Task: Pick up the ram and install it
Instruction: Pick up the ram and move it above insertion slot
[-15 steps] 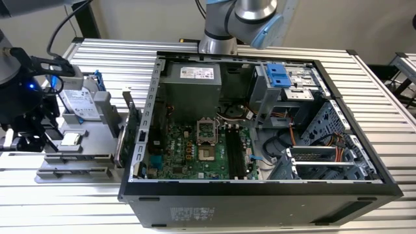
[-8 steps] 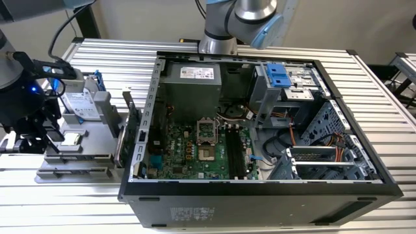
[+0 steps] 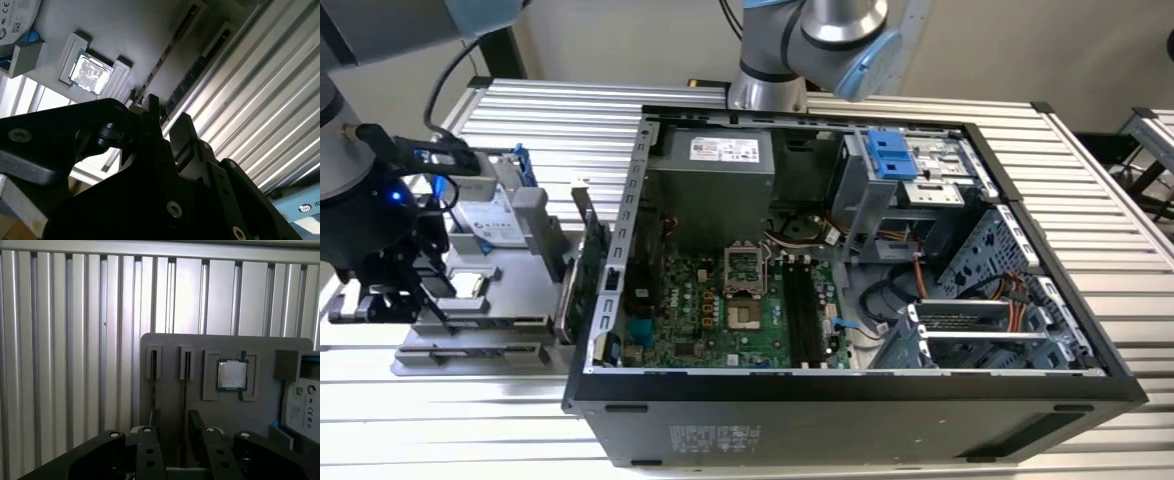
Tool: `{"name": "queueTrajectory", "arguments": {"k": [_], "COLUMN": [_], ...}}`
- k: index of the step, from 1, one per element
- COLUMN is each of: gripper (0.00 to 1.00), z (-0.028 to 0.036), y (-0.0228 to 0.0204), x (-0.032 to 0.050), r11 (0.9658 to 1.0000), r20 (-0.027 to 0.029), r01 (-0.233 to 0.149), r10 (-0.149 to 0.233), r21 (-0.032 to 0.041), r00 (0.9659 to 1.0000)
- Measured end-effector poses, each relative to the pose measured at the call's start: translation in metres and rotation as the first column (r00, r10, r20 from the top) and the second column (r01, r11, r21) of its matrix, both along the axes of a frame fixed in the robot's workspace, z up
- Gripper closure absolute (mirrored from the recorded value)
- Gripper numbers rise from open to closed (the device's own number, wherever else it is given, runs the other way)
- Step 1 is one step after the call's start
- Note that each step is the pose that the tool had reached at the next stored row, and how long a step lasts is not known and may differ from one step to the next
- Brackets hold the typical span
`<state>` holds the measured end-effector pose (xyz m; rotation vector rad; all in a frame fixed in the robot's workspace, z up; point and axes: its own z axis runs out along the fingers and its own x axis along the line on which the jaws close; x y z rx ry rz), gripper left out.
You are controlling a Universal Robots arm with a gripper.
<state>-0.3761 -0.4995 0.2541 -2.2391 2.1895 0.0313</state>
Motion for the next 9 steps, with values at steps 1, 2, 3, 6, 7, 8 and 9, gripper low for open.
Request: {"name": "queueTrajectory", "arguments": {"k": [1, 2, 3, 6, 7, 8, 9], "gripper": [0.00, 0.00, 0.00, 0.00, 0.00, 0.00, 0.00], "z": [-0.0018, -0.0038, -0.0055, -0.0109, -0.0129, -0.0146, -0.0163], "y": [0.0001, 0.0000, -0.0005, -0.0039, -0.0067, -0.0100, -0.0133], "x": [-0.0009, -0.0013, -0.0013, -0.0015, -0.0014, -0.0014, -0.0014], "r11": [1.0000, 1.0000, 1.0000, 1.0000, 1.0000, 1.0000, 1.0000], "r20": [0.0006, 0.0008, 0.0006, 0.0004, 0.0006, 0.0006, 0.0005], "r01": [0.000, 0.000, 0.000, 0.000, 0.000, 0.000, 0.000], "r10": [0.000, 0.000, 0.000, 0.000, 0.000, 0.000, 0.000], "r21": [0.0003, 0.0004, 0.0002, 0.0001, 0.0003, 0.0003, 0.0002], "r00": [1.0000, 1.0000, 1.0000, 1.0000, 1.0000, 1.0000, 1.0000]}}
